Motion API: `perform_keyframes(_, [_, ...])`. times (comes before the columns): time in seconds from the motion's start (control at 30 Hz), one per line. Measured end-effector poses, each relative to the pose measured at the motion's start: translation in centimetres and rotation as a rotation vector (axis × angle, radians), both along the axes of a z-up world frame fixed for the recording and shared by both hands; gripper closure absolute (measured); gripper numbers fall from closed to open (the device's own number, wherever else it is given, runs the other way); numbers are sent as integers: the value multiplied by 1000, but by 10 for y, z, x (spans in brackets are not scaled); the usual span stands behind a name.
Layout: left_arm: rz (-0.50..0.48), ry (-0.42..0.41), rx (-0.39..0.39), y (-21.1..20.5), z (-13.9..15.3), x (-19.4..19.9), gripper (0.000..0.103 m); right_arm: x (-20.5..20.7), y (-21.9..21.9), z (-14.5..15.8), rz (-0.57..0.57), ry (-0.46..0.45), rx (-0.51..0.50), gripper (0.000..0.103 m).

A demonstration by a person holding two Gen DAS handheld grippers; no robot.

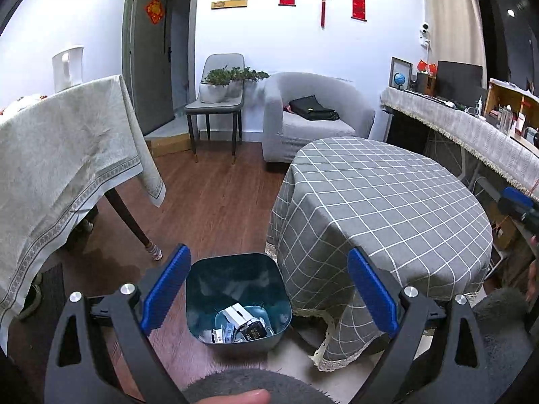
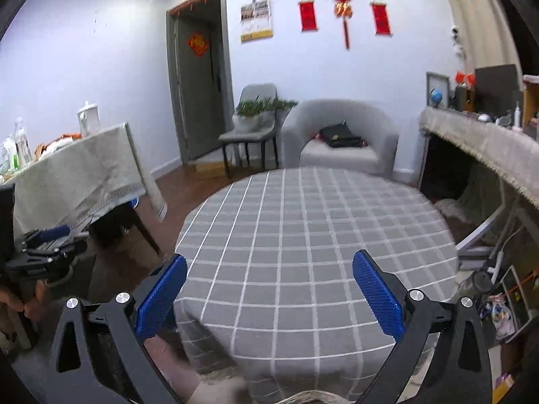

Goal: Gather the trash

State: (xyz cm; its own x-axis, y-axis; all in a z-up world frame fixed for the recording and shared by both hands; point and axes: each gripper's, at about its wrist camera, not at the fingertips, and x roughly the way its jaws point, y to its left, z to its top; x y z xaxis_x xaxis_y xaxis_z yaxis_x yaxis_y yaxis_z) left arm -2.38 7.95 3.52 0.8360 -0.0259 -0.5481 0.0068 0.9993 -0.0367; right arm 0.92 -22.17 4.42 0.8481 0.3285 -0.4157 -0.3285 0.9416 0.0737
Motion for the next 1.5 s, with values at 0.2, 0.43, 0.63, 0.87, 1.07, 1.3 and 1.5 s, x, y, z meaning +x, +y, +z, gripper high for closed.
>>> perform_keyframes(0.2, [19,-2,-8,-4,-6,1,5,-3,-10,-11,2,-5,-35,4])
perform_keyframes(0.43, [16,-5,10,-9,-8,-1,4,-11,-3,-9,62,-43,-28,4])
perform_keyframes(0.63, [19,8,18,-11,-10,2,4,-13,-4,-7,94,-47,-11,4])
perform_keyframes(0.87, [44,1,23,-10,-10,1,4,-14,-3,-7,102,-47,-10,4])
perform_keyframes(1.07, [50,-3,23,-10,-10,-1,4,-14,-2,-7,101,-47,-12,4])
perform_keyframes(1.3, [51,-5,23,-11,-9,-2,4,-14,-2,-7,103,-45,-14,4])
perform_keyframes(1.5, [50,-4,24,-11,-9,-2,4,-13,-3,-8,103,-44,-15,4])
